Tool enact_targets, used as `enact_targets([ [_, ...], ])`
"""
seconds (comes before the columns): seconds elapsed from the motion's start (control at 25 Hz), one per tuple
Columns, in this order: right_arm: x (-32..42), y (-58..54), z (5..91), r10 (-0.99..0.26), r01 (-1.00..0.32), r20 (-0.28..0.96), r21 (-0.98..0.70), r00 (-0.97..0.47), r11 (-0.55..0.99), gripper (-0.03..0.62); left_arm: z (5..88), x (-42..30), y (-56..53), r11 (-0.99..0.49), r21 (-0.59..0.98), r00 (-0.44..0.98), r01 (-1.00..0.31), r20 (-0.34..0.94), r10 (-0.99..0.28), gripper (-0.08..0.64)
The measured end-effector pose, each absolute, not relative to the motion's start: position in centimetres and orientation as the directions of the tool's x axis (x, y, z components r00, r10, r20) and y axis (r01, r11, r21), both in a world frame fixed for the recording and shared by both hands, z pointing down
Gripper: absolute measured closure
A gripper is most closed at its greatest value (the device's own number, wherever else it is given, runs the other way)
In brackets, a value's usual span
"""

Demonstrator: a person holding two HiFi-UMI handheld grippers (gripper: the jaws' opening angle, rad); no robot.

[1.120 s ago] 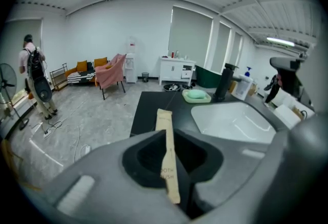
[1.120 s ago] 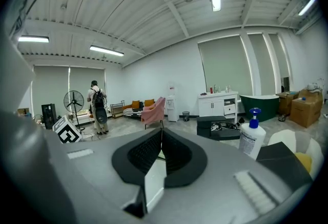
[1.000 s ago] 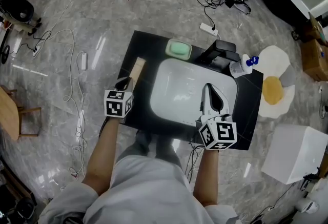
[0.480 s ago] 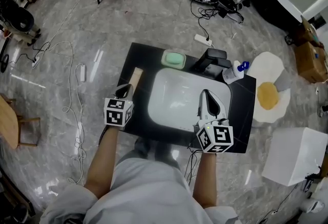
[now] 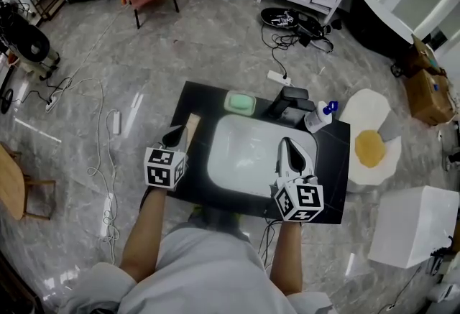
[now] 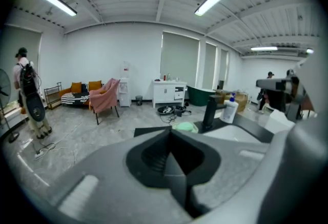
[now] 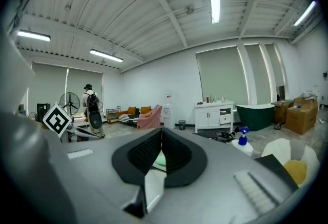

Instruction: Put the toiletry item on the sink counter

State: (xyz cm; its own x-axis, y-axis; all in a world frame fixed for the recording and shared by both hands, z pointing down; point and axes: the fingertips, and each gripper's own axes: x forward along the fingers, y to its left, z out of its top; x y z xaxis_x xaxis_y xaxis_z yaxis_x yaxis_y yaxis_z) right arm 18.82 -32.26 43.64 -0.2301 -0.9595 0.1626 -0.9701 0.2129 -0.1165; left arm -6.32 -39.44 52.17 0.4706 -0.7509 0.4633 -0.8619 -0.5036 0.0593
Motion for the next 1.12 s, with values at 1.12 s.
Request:
enact_targets([
  [1.12, 22.0, -29.3, 37.5, -0.989, -0.990, 0.065, -0.065, -0.133, 0.129, 0.589, 38.2, -5.4, -38.8, -0.559, -0.071, 0.537, -0.826, 0.199, -0.820, 0.561],
])
